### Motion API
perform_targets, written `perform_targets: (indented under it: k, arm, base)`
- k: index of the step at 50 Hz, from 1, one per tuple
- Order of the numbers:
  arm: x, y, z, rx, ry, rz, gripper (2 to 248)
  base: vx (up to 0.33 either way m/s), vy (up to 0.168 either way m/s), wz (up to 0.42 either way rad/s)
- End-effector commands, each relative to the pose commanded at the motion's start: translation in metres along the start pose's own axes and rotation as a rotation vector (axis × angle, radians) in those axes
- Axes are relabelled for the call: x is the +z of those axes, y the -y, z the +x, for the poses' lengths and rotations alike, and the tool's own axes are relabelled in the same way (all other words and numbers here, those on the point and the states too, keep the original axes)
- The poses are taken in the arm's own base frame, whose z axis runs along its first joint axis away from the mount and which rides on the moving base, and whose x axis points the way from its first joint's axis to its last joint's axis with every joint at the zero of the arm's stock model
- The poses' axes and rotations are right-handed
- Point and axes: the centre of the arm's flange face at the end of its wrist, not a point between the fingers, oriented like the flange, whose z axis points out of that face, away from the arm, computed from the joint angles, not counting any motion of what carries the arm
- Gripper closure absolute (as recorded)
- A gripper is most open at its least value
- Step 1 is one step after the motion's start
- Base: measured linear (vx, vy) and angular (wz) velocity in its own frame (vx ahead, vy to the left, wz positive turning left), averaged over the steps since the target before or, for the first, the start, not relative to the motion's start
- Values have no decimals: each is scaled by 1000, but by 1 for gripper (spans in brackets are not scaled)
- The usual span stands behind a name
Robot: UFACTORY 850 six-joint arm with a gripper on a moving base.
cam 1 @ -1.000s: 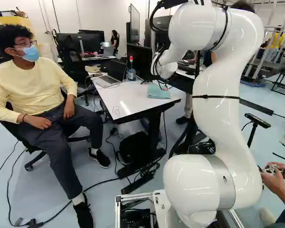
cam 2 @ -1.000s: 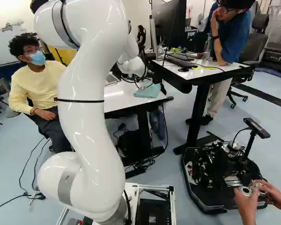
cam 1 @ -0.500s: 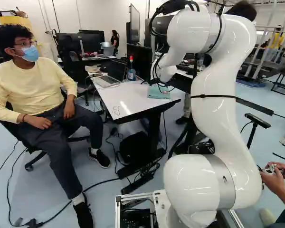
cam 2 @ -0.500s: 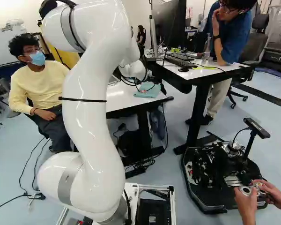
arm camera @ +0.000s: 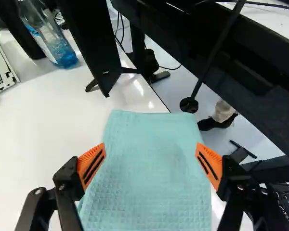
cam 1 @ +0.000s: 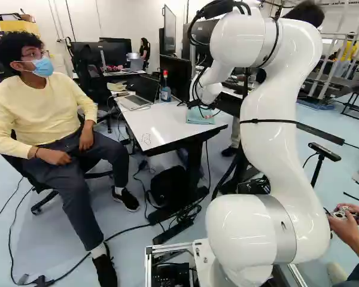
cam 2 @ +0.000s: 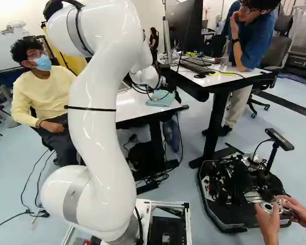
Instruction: Clean the table with the green towel
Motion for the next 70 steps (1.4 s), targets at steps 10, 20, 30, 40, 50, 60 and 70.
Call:
perform_targets:
  k: [10,20,30,40,50,60,70]
  arm:
    - [0,0,-2,0,19,0,3]
    - [0,0,-4,0,40,0,3]
    - [0,0,-5,0,60,0,3]
    - [0,0,-7,0,80,0,3]
    - [0,0,-9,0,99,0,3]
    - [-1,0,-10,0,110,0,3]
    - [-1,0,-10,0,111,0,3]
  base:
    - [0,0,0]
    - [0,0,0]
    - [0,0,0]
    - [0,0,0]
    - [0,0,0]
    - [0,0,0]
    - [0,0,0]
